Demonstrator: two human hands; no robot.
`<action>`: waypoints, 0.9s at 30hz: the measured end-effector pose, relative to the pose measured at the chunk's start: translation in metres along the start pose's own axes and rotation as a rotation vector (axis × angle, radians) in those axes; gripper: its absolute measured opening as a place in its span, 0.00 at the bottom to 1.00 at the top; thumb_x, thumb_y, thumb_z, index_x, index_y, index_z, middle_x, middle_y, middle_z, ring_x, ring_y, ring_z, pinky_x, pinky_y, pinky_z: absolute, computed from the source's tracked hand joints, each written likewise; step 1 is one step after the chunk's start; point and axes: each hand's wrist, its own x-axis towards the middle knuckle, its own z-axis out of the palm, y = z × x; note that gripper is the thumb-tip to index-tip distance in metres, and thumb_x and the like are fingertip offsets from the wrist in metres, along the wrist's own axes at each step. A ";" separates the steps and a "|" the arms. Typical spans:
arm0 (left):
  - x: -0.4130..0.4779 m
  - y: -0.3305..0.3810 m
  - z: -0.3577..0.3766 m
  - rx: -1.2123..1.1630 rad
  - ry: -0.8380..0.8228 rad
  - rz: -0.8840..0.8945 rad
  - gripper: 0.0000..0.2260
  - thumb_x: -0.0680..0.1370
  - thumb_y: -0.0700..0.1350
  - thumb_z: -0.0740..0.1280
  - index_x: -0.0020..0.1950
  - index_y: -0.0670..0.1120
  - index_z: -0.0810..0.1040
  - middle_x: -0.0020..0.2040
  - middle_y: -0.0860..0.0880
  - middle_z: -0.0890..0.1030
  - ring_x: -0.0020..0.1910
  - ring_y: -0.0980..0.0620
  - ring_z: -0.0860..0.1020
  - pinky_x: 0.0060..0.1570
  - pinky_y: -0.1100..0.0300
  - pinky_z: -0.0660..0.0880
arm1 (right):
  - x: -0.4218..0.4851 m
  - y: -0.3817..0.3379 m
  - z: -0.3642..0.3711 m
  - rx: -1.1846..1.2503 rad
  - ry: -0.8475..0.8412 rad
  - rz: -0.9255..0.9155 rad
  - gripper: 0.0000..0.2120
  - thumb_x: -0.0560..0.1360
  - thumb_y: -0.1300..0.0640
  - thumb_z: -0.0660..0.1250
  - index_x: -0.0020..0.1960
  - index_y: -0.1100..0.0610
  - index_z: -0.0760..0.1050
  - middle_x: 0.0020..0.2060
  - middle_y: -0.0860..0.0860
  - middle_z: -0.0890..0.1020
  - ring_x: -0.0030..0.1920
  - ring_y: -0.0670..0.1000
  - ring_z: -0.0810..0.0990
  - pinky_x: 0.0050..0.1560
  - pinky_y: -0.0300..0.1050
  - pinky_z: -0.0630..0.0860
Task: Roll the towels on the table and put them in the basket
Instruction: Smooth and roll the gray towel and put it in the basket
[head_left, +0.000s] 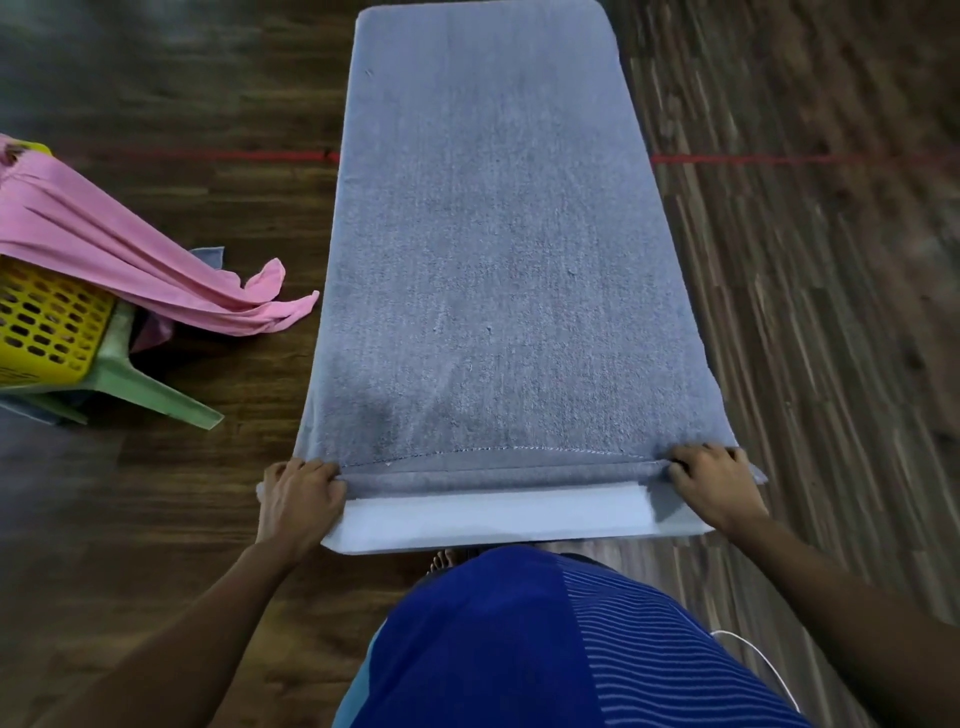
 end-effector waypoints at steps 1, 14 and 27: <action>0.003 0.001 0.000 -0.017 0.014 -0.024 0.13 0.74 0.50 0.55 0.40 0.49 0.78 0.40 0.48 0.81 0.45 0.45 0.77 0.55 0.45 0.67 | 0.001 -0.001 0.000 -0.004 0.014 0.012 0.07 0.75 0.55 0.64 0.49 0.53 0.81 0.47 0.52 0.83 0.52 0.56 0.77 0.52 0.52 0.63; -0.011 0.002 0.024 -0.134 0.105 0.098 0.20 0.68 0.31 0.69 0.59 0.35 0.76 0.55 0.38 0.77 0.53 0.38 0.75 0.51 0.43 0.77 | -0.009 0.003 0.019 0.089 0.135 -0.075 0.21 0.63 0.69 0.72 0.55 0.63 0.74 0.53 0.59 0.77 0.50 0.63 0.73 0.50 0.60 0.74; 0.017 -0.002 -0.005 -0.043 0.004 -0.025 0.07 0.77 0.44 0.61 0.49 0.45 0.79 0.47 0.47 0.81 0.47 0.46 0.75 0.46 0.49 0.72 | 0.029 0.010 -0.014 0.041 -0.122 0.031 0.10 0.77 0.53 0.59 0.52 0.51 0.77 0.51 0.52 0.83 0.52 0.57 0.80 0.55 0.54 0.72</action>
